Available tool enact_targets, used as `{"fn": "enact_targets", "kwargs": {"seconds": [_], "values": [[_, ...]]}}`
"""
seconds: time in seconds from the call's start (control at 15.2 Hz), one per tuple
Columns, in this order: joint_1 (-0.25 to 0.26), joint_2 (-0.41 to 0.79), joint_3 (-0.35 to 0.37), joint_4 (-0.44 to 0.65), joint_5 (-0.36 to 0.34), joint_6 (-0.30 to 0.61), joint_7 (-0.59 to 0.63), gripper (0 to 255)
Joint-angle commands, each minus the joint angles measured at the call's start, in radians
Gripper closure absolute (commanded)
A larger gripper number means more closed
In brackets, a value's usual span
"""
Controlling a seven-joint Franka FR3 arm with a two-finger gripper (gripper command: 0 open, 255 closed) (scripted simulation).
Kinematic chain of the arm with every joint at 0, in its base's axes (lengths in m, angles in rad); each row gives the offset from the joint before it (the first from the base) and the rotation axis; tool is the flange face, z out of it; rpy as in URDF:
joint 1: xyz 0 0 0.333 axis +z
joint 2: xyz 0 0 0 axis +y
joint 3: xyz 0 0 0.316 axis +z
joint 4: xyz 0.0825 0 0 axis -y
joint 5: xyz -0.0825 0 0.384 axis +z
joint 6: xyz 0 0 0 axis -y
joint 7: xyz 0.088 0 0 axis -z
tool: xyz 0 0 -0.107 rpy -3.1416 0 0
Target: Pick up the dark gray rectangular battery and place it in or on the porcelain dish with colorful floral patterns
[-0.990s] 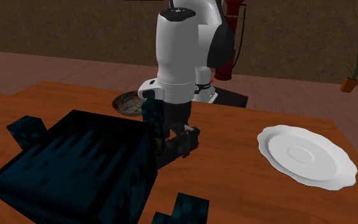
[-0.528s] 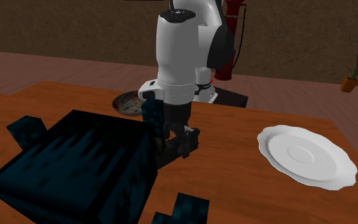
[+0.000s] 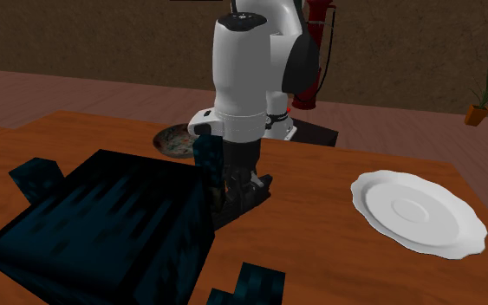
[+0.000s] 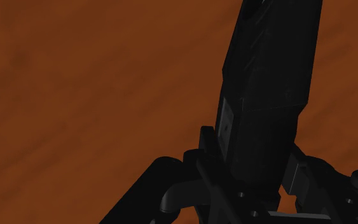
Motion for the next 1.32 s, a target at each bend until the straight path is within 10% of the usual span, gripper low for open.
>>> {"fn": "enact_targets", "kwargs": {"seconds": [0.0, 1.25], "values": [[0.000, 0.000, 0.000, 0.000, 0.000, 0.000, 0.000, 255], [0.007, -0.045, 0.012, 0.177, 0.022, -0.218, -0.020, 255]]}}
